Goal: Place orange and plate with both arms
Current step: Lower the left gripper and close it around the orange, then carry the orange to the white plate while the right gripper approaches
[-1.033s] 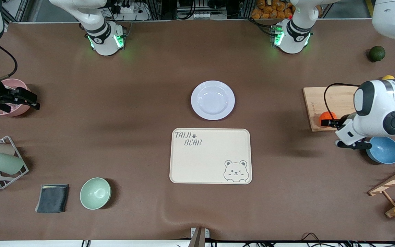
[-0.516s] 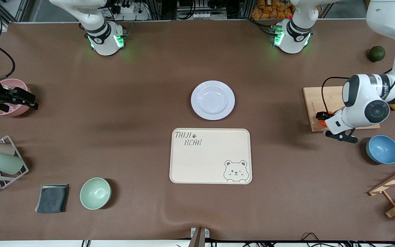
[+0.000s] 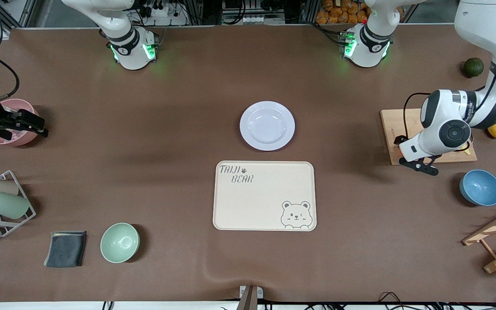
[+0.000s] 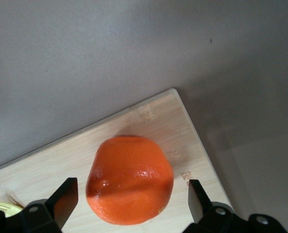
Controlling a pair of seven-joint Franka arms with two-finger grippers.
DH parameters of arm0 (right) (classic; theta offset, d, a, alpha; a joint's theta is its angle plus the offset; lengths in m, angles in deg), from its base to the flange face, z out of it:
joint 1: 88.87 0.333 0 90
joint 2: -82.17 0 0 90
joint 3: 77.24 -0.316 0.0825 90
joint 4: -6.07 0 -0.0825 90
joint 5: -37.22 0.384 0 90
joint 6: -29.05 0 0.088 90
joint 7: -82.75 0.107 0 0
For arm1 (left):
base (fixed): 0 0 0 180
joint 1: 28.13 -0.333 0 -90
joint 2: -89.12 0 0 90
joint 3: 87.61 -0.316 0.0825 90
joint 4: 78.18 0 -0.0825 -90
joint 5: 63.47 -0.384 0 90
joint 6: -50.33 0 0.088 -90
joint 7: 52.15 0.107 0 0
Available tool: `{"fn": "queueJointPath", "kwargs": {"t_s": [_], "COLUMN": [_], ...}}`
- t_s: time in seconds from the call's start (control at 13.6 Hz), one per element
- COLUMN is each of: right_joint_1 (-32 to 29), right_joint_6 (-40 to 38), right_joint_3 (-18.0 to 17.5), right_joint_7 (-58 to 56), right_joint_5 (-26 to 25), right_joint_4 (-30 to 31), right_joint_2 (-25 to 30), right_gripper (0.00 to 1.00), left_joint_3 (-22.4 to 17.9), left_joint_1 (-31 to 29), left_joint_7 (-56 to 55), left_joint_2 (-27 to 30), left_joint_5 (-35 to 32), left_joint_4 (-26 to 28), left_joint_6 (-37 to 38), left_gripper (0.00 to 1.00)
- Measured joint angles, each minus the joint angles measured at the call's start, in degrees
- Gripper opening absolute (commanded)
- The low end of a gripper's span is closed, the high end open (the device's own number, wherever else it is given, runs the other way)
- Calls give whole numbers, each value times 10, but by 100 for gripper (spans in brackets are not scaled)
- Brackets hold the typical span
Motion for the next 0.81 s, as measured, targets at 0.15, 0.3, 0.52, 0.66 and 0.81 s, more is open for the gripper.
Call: {"fn": "queueJointPath", "kwargs": {"t_s": [0.15,0.3,0.52,0.66,0.81], "right_joint_1": [1,5,8,10,14], "right_joint_6": [0,0,0,0,0], "right_joint_3": [-1,-4,-4,-5,-5], "right_joint_7": [0,0,0,1,5], "right_joint_5": [0,0,1,3,3], "right_joint_4": [0,0,0,0,0], "right_joint_2": [0,0,0,0,0], "right_gripper": [100,100,100,100,100], "left_joint_3": [0,0,0,0,1], "left_joint_1": [-1,-2,-3,-3,-3], "left_joint_7": [0,0,0,0,-10], "left_joint_2": [-5,-16,-26,-26,-22], "left_joint_5": [-15,-33,-39,-39,-39], "left_joint_4": [8,10,8,3,-5], "left_joint_6": [-4,-14,-28,-31,-32], "left_gripper": [100,20,0,0,0]}}
